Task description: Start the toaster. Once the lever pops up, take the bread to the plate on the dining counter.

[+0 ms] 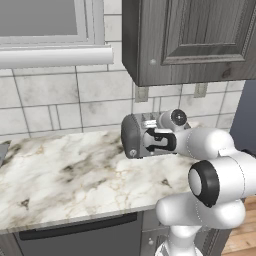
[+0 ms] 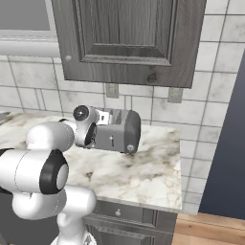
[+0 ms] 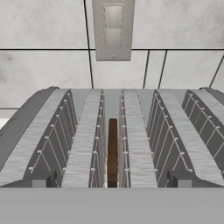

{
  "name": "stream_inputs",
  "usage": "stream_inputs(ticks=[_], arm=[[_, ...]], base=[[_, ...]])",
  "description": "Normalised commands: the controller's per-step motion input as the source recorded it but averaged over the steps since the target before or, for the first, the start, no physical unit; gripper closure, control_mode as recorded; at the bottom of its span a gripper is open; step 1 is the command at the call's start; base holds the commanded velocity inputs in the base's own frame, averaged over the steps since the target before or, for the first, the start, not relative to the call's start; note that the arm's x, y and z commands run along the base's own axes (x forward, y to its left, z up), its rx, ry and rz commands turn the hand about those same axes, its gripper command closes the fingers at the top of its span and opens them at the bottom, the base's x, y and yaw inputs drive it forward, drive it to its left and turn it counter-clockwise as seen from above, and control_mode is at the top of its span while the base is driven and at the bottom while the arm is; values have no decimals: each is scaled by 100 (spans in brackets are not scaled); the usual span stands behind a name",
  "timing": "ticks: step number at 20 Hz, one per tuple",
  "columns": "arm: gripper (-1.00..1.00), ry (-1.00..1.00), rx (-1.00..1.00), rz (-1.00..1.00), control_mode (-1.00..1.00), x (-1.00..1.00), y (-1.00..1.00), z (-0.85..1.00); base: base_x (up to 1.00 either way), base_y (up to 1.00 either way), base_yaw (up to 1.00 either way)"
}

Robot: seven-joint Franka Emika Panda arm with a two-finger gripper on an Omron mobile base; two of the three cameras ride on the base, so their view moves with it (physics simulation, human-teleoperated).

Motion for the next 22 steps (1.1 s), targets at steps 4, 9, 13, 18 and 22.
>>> stream_inputs(ticks=[4, 9, 13, 18, 22], arm=[[-100, 0, 0, 0, -100, 0, 0, 0], [-100, 0, 0, 0, -100, 0, 0, 0], [-100, 0, 0, 0, -100, 0, 0, 0], [-100, 0, 0, 0, -100, 0, 0, 0], [-100, 0, 0, 0, -100, 0, 0, 0]], base=[[0, 0, 0], [0, 0, 0], [0, 0, 0], [0, 0, 0], [0, 0, 0]])
